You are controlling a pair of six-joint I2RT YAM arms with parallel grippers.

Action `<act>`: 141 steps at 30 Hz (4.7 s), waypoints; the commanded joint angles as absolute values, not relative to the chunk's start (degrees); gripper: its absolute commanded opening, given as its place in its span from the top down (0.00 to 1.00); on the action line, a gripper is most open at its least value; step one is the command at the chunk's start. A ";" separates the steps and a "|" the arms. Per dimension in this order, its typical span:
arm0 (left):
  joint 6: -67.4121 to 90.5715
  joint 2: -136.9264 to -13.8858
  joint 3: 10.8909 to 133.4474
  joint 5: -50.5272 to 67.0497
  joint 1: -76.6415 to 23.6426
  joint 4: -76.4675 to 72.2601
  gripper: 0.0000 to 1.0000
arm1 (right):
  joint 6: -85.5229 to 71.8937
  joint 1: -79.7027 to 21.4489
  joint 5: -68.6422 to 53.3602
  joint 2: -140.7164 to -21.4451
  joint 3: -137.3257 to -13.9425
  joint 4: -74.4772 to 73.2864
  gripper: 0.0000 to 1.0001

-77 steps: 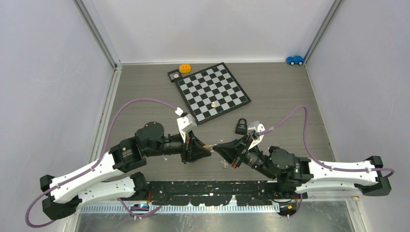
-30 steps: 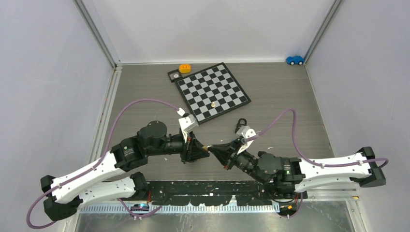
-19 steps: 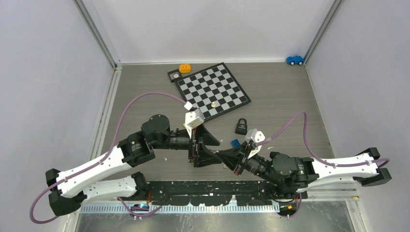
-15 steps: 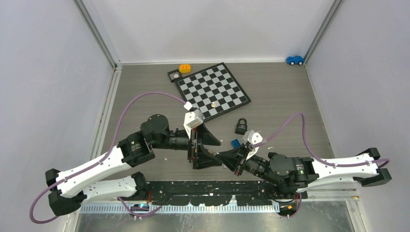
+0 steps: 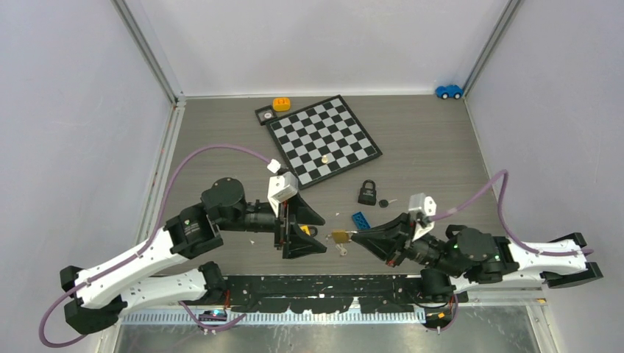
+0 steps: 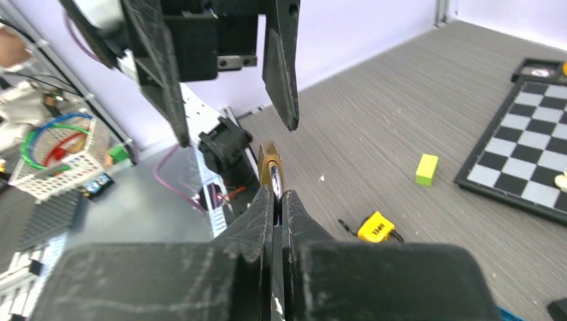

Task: Lock with the key
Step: Lock the lock, then place the key at the center of the board, then place the lock at the center of the board, then reset both arms

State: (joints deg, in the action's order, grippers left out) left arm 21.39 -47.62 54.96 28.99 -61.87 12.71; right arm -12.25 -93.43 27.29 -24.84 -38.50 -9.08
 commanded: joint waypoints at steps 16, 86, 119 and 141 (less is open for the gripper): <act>23.71 -50.16 55.69 34.66 -62.05 7.25 0.42 | -10.50 -93.83 20.82 -21.55 -41.08 -4.13 1.00; 28.60 -83.67 45.63 6.10 -45.63 -0.88 0.99 | -48.61 -52.89 13.98 -72.33 -31.66 7.64 1.00; 29.78 -57.84 53.75 -20.37 -42.81 40.27 0.00 | -37.01 -37.06 10.41 -67.50 -57.40 -44.66 0.15; 32.80 -27.99 48.67 -21.64 -43.37 51.48 0.00 | -40.19 -26.10 18.80 -27.23 -45.70 -49.72 0.12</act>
